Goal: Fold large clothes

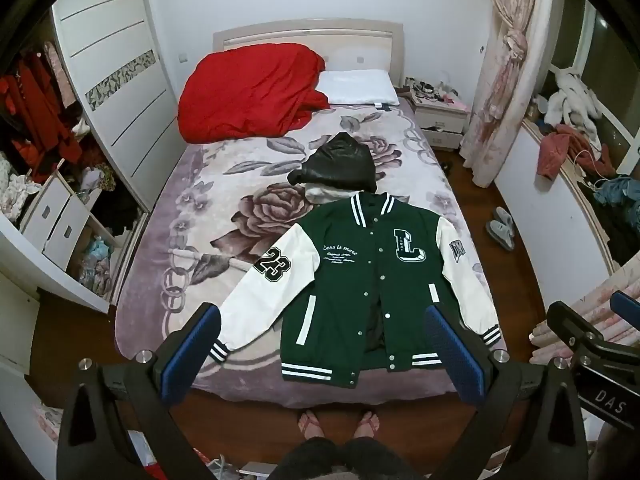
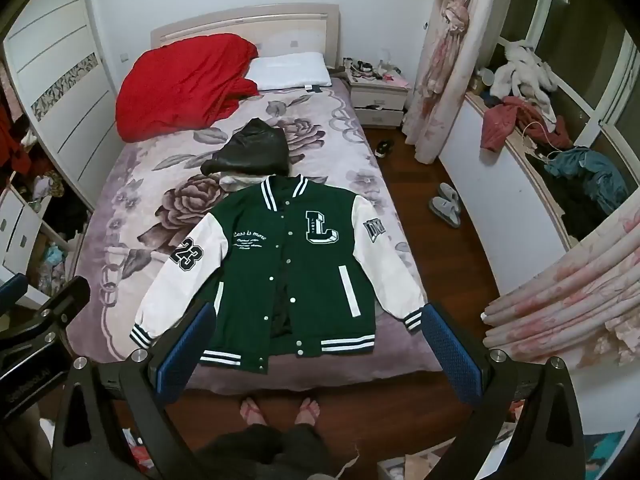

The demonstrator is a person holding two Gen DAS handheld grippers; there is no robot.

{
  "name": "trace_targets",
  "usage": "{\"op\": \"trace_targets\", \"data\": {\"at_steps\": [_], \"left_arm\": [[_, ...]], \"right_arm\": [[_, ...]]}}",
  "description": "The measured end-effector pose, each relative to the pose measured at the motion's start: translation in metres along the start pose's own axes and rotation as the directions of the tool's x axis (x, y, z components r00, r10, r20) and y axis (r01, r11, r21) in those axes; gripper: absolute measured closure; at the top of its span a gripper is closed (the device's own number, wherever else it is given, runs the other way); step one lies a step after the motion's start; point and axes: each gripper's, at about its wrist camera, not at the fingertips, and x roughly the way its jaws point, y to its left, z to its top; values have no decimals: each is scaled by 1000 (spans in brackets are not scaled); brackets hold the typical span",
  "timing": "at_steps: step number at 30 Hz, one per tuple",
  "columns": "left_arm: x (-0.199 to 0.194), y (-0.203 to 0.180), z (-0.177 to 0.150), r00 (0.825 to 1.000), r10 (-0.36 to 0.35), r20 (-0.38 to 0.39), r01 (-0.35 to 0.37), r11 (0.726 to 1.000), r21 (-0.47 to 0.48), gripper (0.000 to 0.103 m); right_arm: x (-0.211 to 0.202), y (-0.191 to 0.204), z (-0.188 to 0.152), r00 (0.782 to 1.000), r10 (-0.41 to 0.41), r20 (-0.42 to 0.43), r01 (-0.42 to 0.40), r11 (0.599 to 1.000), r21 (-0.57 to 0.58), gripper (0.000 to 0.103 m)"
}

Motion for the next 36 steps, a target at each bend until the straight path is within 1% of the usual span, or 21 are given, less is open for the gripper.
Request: {"op": "trace_targets", "data": {"at_steps": [10, 36], "left_arm": [[0, 0, 0, 1000, 0, -1, 0, 1000, -1, 0], [-1, 0, 0, 1000, -2, 0, 2, 1000, -1, 0]], "right_arm": [[1, -3, 2, 1000, 15, 5, -15, 1000, -1, 0], [3, 1, 5, 1000, 4, 2, -4, 1000, 7, 0]]}}
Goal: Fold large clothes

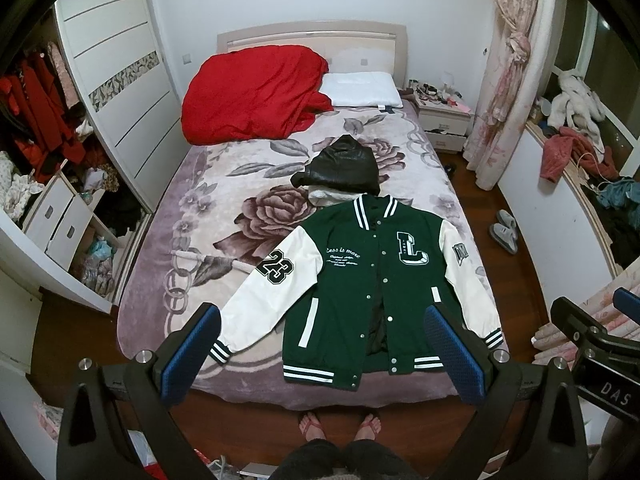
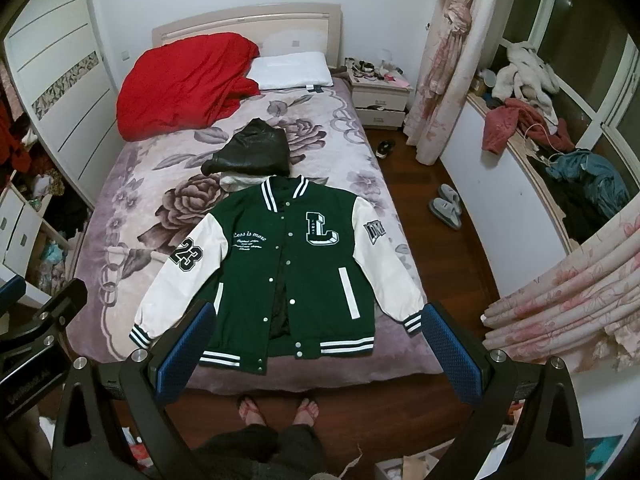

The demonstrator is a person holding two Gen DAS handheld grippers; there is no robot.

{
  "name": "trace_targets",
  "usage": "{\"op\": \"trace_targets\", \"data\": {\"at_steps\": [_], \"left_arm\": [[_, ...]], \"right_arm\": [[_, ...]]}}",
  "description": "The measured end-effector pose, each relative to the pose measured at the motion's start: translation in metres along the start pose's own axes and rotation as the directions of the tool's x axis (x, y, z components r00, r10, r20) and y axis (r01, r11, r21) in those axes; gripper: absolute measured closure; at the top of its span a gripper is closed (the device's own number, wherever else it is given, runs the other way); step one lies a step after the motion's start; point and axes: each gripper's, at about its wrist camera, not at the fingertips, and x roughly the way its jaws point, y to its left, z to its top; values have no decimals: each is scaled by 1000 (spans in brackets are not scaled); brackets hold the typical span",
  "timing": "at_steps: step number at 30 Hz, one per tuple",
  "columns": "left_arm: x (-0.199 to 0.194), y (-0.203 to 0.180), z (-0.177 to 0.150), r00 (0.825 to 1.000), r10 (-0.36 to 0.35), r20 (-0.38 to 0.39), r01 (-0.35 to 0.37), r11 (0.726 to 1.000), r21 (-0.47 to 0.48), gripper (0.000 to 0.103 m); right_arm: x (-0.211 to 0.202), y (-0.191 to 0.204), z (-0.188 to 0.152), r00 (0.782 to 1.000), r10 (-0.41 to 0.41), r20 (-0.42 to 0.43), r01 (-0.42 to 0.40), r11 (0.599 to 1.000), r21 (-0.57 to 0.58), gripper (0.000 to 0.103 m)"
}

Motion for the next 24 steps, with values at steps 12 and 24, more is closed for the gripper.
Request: {"op": "trace_targets", "data": {"at_steps": [12, 24], "left_arm": [[-2, 10, 12, 1000, 0, 9, 0, 1000, 0, 0], [-18, -1, 31, 1000, -1, 21, 1, 1000, 1, 0]], "right_arm": [[-3, 1, 6, 1000, 3, 9, -3, 1000, 5, 0], [-13, 2, 16, 1000, 5, 16, -5, 1000, 4, 0]]}}
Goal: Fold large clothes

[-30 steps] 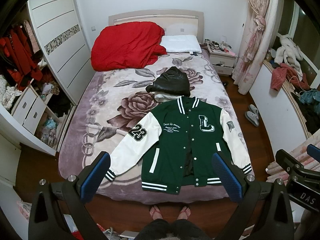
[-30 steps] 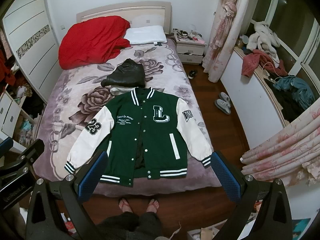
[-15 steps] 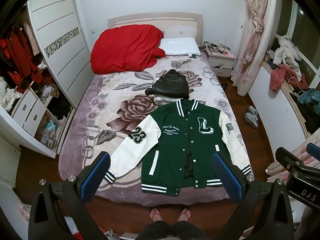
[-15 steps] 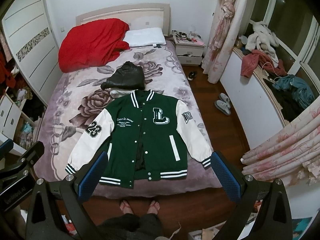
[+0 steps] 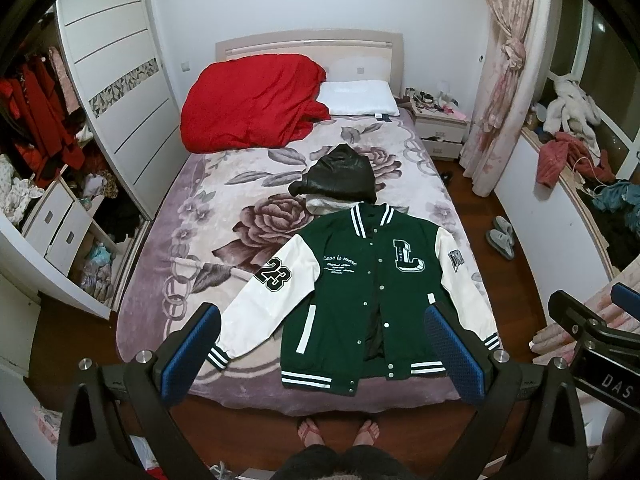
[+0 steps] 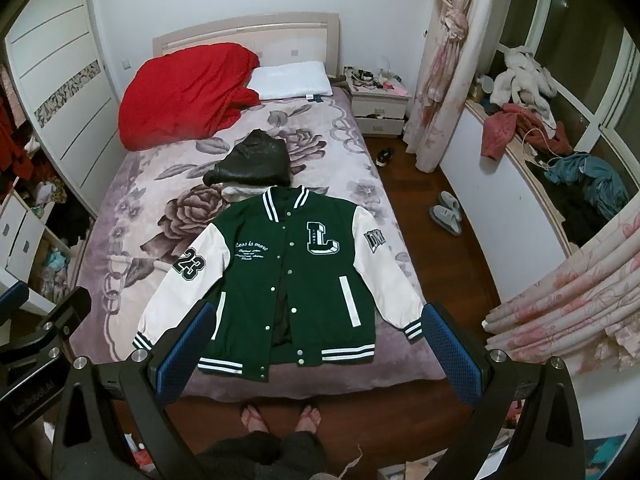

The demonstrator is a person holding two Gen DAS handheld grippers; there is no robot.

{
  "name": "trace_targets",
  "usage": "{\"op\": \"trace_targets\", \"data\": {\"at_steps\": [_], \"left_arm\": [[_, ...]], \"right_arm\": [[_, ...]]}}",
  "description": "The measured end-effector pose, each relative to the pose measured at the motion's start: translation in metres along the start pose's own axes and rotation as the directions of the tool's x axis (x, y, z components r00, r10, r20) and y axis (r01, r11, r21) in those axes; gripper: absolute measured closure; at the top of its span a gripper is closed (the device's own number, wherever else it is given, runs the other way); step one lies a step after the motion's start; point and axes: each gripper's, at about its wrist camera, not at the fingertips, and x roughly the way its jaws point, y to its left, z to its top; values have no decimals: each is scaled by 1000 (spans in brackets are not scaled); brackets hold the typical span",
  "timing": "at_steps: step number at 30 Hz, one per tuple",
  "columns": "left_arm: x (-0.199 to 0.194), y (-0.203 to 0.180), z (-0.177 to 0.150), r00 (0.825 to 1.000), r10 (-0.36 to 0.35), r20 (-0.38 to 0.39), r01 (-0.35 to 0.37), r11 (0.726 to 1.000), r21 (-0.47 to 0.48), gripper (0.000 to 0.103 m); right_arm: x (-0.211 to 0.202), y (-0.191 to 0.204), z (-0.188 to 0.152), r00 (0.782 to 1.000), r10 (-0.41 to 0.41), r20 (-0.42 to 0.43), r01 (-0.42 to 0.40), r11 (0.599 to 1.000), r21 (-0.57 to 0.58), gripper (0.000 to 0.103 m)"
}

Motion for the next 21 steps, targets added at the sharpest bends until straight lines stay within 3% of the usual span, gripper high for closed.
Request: {"op": "trace_targets", "data": {"at_steps": [4, 21], "left_arm": [[-2, -1, 1, 1000, 1, 6, -1, 1000, 0, 0], [-5, 2, -3, 999, -2, 47, 2, 1000, -2, 0]], "right_arm": [[-16, -1, 20, 1000, 1, 6, -1, 1000, 3, 0], [-22, -1, 28, 1000, 1, 20, -1, 1000, 10, 0]]}}
